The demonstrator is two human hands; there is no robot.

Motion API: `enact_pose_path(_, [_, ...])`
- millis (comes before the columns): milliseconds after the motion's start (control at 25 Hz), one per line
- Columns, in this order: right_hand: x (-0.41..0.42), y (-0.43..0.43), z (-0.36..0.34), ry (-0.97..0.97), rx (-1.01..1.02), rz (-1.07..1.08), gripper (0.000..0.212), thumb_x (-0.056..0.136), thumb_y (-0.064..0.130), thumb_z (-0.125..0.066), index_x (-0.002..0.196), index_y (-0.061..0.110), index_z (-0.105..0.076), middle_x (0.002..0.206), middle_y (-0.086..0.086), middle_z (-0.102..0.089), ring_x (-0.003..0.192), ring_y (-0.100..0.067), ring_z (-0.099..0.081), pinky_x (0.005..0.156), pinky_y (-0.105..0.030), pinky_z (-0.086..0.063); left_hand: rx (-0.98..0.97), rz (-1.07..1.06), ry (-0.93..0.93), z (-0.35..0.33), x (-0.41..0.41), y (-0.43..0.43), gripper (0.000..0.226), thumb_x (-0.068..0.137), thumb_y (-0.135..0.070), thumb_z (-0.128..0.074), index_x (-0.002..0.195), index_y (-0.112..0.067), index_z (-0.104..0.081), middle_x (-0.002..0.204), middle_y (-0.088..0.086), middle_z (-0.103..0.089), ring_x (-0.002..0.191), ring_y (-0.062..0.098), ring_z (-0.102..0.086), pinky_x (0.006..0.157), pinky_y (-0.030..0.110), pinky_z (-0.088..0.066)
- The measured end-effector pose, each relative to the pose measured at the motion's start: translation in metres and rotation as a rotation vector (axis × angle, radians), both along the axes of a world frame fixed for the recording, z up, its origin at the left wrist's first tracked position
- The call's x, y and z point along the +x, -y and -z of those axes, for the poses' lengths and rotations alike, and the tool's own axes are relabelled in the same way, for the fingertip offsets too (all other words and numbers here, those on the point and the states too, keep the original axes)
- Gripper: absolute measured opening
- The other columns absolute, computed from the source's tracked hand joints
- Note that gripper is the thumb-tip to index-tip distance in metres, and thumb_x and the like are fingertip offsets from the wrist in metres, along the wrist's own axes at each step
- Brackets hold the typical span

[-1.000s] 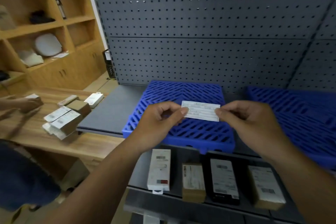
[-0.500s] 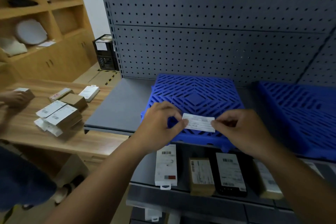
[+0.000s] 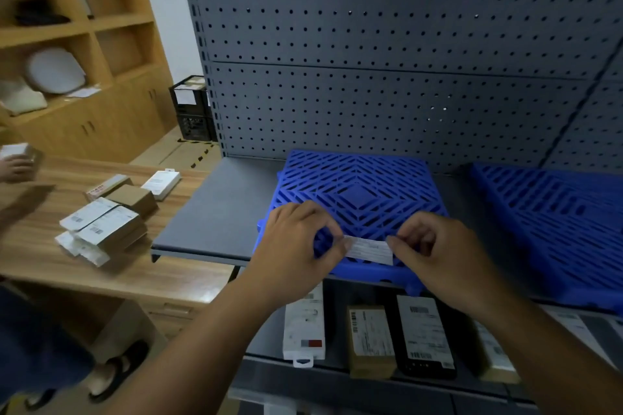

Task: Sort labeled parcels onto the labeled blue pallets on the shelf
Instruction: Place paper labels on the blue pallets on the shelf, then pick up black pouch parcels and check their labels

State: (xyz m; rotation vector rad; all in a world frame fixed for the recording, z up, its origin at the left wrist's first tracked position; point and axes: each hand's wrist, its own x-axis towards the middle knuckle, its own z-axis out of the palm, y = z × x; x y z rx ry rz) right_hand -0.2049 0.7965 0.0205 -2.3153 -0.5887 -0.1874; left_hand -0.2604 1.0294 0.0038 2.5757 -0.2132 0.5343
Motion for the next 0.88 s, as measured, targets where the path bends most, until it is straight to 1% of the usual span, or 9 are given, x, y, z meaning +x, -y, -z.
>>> enact_pose_path(80, [-0.004, 0.006, -0.003, 0.136, -0.059, -0.006, 0.011, 0.089, 0.033, -0.073, 0.086, 0.026, -0.064, 0.083, 0.016, -0.062, 0.079, -0.002, -0.059, 0.066, -0.012, -0.044, 0.02, 0.011, 0.02, -0.005, 0.002, 0.004, 0.025, 0.092, -0.059, -0.055, 0.093, -0.035, -0.065, 0.102, -0.018, -0.06, 0.102, 0.008, -0.055, 0.103, 0.035, -0.038])
enact_pose_path(120, [-0.006, 0.011, -0.004, 0.196, -0.123, -0.013, 0.013, 0.091, 0.038, -0.069, 0.097, 0.027, -0.065, 0.095, 0.016, -0.061, 0.088, -0.001, -0.057, 0.076, -0.014, -0.043, 0.028, 0.026, 0.028, -0.008, 0.004, 0.009, 0.027, 0.091, -0.059, -0.053, 0.094, -0.035, -0.065, 0.102, -0.018, -0.06, 0.103, 0.01, -0.056, 0.102, 0.037, -0.039])
enact_pose_path(240, [-0.015, 0.03, -0.006, 0.318, -0.331, -0.028, 0.043, 0.097, 0.051, -0.055, 0.13, 0.025, -0.061, 0.128, 0.01, -0.057, 0.119, -0.009, -0.05, 0.101, -0.028, -0.034, 0.017, 0.082, 0.053, -0.014, 0.009, 0.031, 0.032, 0.095, -0.058, -0.054, 0.109, -0.033, -0.066, 0.109, -0.015, -0.063, 0.111, 0.014, -0.057, 0.103, 0.039, -0.039])
enact_pose_path(320, [-0.021, 0.041, -0.006, 0.327, -0.376, -0.002, 0.05, 0.098, 0.055, -0.049, 0.135, 0.023, -0.06, 0.136, 0.007, -0.057, 0.127, -0.013, -0.049, 0.107, -0.029, -0.028, 0.049, 0.125, 0.052, -0.014, 0.012, 0.049, 0.044, 0.096, -0.062, -0.048, 0.122, -0.031, -0.066, 0.118, -0.014, -0.064, 0.118, 0.012, -0.055, 0.109, 0.038, -0.036])
enact_pose_path(440, [-0.022, 0.073, -0.006, 0.32, -0.387, 0.078, 0.052, 0.098, 0.057, -0.047, 0.136, 0.023, -0.06, 0.138, 0.006, -0.057, 0.129, -0.015, -0.05, 0.11, -0.033, -0.031, 0.082, 0.192, 0.017, -0.016, 0.021, 0.083, 0.058, 0.096, -0.07, -0.036, 0.133, -0.034, -0.061, 0.128, -0.018, -0.061, 0.125, 0.008, -0.05, 0.117, 0.031, -0.026])
enact_pose_path(520, [-0.023, 0.104, -0.008, 0.311, -0.384, 0.142, 0.051, 0.098, 0.057, -0.047, 0.136, 0.024, -0.059, 0.137, 0.007, -0.056, 0.127, -0.016, -0.05, 0.108, -0.035, -0.036, 0.076, 0.222, 0.01, -0.02, 0.03, 0.11, 0.059, 0.094, -0.075, -0.031, 0.131, -0.039, -0.06, 0.126, -0.022, -0.059, 0.122, 0.005, -0.049, 0.113, 0.026, -0.025])
enact_pose_path(680, [-0.03, 0.189, -0.015, 0.296, -0.315, 0.337, 0.047, 0.096, 0.055, -0.05, 0.132, 0.027, -0.059, 0.132, 0.008, -0.055, 0.123, -0.017, -0.051, 0.103, -0.038, -0.041, 0.044, 0.313, 0.087, -0.035, 0.051, 0.188, 0.041, 0.093, -0.076, -0.035, 0.113, -0.049, -0.059, 0.111, -0.034, -0.054, 0.106, -0.007, -0.049, 0.098, 0.026, -0.034])
enact_pose_path(800, [-0.041, 0.273, -0.017, 0.285, -0.321, 0.447, 0.045, 0.097, 0.056, -0.046, 0.134, 0.031, -0.055, 0.133, 0.011, -0.052, 0.123, -0.014, -0.049, 0.104, -0.034, -0.038, 0.031, 0.387, 0.092, -0.046, 0.064, 0.273, 0.033, 0.091, -0.076, -0.039, 0.105, -0.053, -0.057, 0.107, -0.04, -0.053, 0.102, -0.019, -0.045, 0.091, 0.023, -0.033])
enact_pose_path(880, [-0.052, 0.333, -0.017, 0.278, -0.333, 0.519, 0.044, 0.098, 0.056, -0.045, 0.134, 0.033, -0.053, 0.133, 0.013, -0.05, 0.122, -0.014, -0.048, 0.104, -0.032, -0.037, 0.006, 0.46, 0.083, -0.05, 0.069, 0.337, 0.022, 0.089, -0.068, -0.048, 0.101, -0.052, -0.058, 0.102, -0.037, -0.055, 0.1, -0.015, -0.05, 0.087, 0.022, -0.035])
